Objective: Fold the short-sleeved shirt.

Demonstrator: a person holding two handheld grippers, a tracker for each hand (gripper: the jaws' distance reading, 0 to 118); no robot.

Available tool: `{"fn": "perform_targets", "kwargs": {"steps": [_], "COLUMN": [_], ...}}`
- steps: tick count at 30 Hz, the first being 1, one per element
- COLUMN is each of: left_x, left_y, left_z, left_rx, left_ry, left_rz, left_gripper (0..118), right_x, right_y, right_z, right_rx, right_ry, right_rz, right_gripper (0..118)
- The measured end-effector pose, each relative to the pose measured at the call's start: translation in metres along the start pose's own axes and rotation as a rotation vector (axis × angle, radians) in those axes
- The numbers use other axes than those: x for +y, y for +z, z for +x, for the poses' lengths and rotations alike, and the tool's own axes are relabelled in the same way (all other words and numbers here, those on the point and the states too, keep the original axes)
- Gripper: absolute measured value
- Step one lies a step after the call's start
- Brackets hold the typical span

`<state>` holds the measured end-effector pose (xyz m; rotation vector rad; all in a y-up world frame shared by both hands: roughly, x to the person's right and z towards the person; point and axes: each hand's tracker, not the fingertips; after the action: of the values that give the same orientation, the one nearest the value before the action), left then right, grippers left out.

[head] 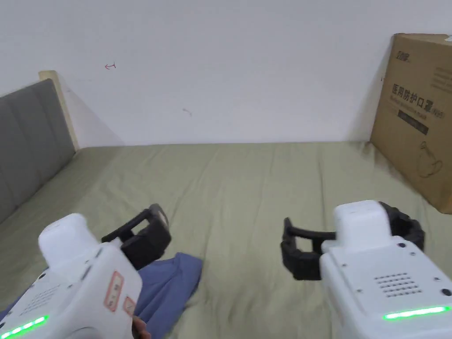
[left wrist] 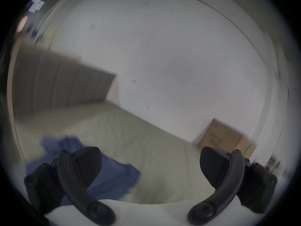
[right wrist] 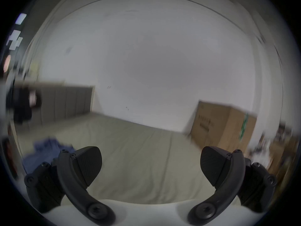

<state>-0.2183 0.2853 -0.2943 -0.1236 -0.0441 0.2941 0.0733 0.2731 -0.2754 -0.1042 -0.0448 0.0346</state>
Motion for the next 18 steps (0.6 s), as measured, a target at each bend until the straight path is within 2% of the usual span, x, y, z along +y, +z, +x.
{"fn": "perform_targets", "kwargs": {"steps": [1,3,5,7,11,15,18], "left_x": [0.0,-0.004,-0.012,-0.018,-0.024,-0.019,-0.011], "left_y": [0.001,0.002,0.005,0.006,0.007,0.006,0.004], "left_z": [0.009,0.024,0.03,0.036,0.035,0.027,0.02], "left_rx": [0.017,0.059,0.065,0.05,0.016,0.029,0.015], "left_ry": [-0.11,-0.302,-0.429,-0.494,-0.484,-0.36,-0.332], "left_rz": [0.021,0.068,0.108,0.108,0.082,0.085,0.065], "left_gripper": [118,118,118,118,118,118,118], "right_x": [-0.001,-0.008,-0.013,-0.016,-0.014,-0.008,-0.003], "right_y": [0.0,0.0,0.004,0.007,0.011,0.014,0.016], "right_z": [0.01,0.025,0.033,0.039,0.037,0.033,0.031], "right_rx": [-0.028,-0.06,-0.099,-0.11,-0.123,-0.127,-0.111], "right_ry": [-0.088,-0.181,-0.213,-0.218,-0.205,-0.152,-0.12], "right_rz": [-0.018,-0.006,-0.001,0.01,0.038,0.061,0.047], "right_gripper": [118,118,118,118,118,118,118]}}
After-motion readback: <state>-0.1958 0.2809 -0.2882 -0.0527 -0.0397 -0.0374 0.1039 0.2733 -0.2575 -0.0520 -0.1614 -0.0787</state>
